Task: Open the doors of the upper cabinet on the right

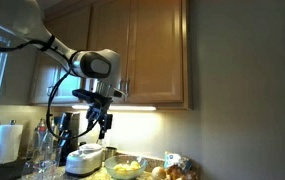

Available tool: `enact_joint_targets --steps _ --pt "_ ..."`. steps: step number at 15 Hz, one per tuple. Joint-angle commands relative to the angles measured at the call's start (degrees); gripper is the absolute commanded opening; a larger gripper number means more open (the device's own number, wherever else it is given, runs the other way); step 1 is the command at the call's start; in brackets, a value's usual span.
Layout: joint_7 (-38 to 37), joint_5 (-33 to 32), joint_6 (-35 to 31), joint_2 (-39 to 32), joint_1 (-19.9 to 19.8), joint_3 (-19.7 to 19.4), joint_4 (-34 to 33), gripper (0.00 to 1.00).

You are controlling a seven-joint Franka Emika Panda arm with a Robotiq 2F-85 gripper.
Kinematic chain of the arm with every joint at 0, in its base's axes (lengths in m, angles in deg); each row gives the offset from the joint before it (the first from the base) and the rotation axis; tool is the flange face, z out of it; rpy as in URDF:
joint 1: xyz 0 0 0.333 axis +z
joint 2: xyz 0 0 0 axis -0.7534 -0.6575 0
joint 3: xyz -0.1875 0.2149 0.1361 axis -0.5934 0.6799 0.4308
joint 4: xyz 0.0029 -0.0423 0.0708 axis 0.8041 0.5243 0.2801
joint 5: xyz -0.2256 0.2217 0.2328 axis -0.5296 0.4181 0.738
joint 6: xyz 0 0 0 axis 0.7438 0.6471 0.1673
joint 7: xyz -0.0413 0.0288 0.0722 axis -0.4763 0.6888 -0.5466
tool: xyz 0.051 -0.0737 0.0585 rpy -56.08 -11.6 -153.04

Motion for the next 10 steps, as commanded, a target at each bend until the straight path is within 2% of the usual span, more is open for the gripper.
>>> enact_joint_targets --steps 1,2,3,4,5,10 --pt "0.4 0.5 0.2 -0.1 -1.1 0.9 -0.1 1.00" --pt "0.5 0.0 -1.3 0.0 -1.3 1.2 0.2 1.00" --pt "-2.5 -0.5 2.1 6.4 -1.7 2.5 1.3 1.00" --pt "-2.2 -0.6 1.7 1.8 -1.1 2.9 -3.6 1.00" --pt "-1.6 -1.5 0.8 6.4 -1.5 3.5 -1.2 1.00" --pt "-3.4 -6.2 -2.2 8.2 -2.3 6.8 -7.1 1.00"
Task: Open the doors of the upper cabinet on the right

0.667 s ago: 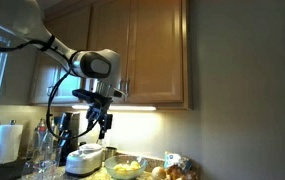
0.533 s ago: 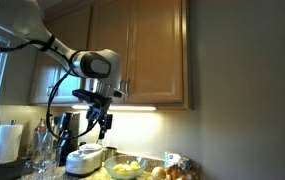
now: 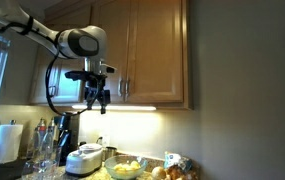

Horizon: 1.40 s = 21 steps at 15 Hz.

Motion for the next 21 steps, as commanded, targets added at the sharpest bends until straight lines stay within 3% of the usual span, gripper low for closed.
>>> enact_joint_targets --steps 1,7,13,21 --pt "-2.1 -3.9 -2.9 1.4 -1.7 2.0 -3.3 1.00" --pt "0.9 -8.3 -8.0 1.7 -2.4 0.1 -9.2 1.00" --pt "4.8 -7.4 -13.1 -4.6 -1.3 -1.5 -17.2 1.00" --pt "6.6 -6.1 -13.3 -14.6 -0.4 -1.4 -27.1 1.00"
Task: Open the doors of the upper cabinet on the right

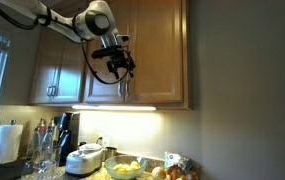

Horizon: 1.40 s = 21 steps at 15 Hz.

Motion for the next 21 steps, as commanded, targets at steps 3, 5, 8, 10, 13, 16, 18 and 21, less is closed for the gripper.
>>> enact_joint_targets --steps 3,5,8,10,13,16,18,21 --pt "1.6 1.9 0.4 -7.0 1.3 -0.6 -7.2 1.00" --pt "1.8 2.5 0.4 -9.5 1.5 -0.4 -9.5 1.00" --pt "1.8 3.6 0.9 -13.1 1.7 -0.2 -13.0 1.00" --pt "1.7 4.1 1.3 -15.2 1.7 0.3 -14.8 1.00" --pt "1.0 3.9 2.0 -17.7 1.8 1.0 -17.3 1.00" --pt "0.8 4.9 5.3 -19.5 2.1 1.5 -20.0 0.68" --pt "0.9 6.3 8.3 -20.0 2.1 1.7 -21.5 0.54" --pt "1.4 7.2 11.3 -19.8 2.0 1.8 -22.7 0.33"
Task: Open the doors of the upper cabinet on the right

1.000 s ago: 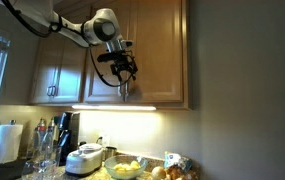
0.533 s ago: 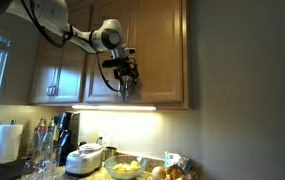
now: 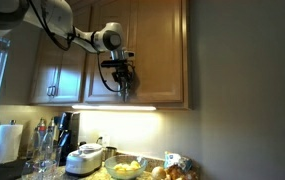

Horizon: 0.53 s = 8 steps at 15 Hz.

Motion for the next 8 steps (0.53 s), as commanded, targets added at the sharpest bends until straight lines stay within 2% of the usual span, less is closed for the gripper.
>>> enact_joint_targets --steps 1,4,7,8 --pt "0.8 1.3 3.6 -0.1 0.2 -0.3 -2.5 0.27" --pt "1.2 -0.5 3.0 0.2 -0.3 -0.2 -1.9 0.08" --pt "1.6 -1.5 2.9 0.2 -0.6 -0.3 -1.7 0.02" --pt "1.6 -2.6 2.9 0.3 -0.6 -0.2 -1.5 0.32"
